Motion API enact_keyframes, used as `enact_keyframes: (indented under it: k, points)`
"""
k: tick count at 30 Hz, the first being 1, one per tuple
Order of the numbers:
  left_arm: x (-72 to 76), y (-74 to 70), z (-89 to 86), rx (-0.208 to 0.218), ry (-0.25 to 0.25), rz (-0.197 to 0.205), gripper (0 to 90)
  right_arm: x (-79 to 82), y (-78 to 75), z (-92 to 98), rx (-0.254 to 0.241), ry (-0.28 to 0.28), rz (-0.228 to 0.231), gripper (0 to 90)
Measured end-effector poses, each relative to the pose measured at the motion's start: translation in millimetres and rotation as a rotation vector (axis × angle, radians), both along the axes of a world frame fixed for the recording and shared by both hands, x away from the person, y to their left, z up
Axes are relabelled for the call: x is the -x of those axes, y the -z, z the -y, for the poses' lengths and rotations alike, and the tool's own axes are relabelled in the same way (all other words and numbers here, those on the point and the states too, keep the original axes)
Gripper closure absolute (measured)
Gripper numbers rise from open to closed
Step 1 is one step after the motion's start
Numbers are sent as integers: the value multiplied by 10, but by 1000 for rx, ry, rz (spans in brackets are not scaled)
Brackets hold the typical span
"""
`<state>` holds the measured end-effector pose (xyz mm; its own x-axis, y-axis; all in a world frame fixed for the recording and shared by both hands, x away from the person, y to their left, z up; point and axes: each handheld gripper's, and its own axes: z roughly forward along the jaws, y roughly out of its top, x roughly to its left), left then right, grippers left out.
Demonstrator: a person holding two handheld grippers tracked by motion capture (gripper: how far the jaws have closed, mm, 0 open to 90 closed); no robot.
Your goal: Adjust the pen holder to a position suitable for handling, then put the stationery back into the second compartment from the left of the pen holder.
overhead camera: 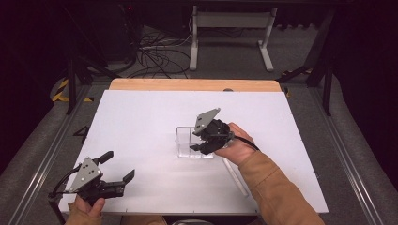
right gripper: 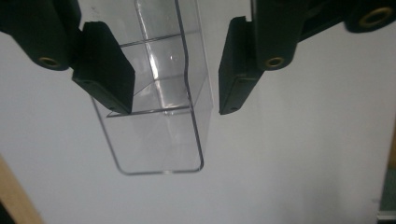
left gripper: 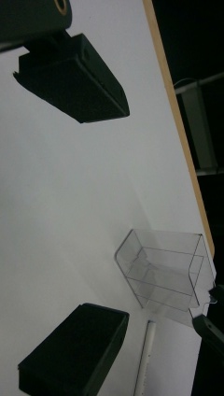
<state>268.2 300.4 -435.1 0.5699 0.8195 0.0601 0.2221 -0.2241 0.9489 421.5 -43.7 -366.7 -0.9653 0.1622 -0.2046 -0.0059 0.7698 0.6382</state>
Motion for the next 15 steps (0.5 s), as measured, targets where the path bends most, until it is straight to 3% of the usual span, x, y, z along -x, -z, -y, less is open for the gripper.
enact_keyframes:
  k: [3,6,15]
  points:
    - [-13,-3,9,-2,4,0,55,51,-102,92,-77,26,13,365]
    - [-14,-2,18,0,7,-2,55,77,-163,156,-121,52,19,288]
    - [-20,-7,13,1,8,7,56,148,-231,305,-206,114,49,137]
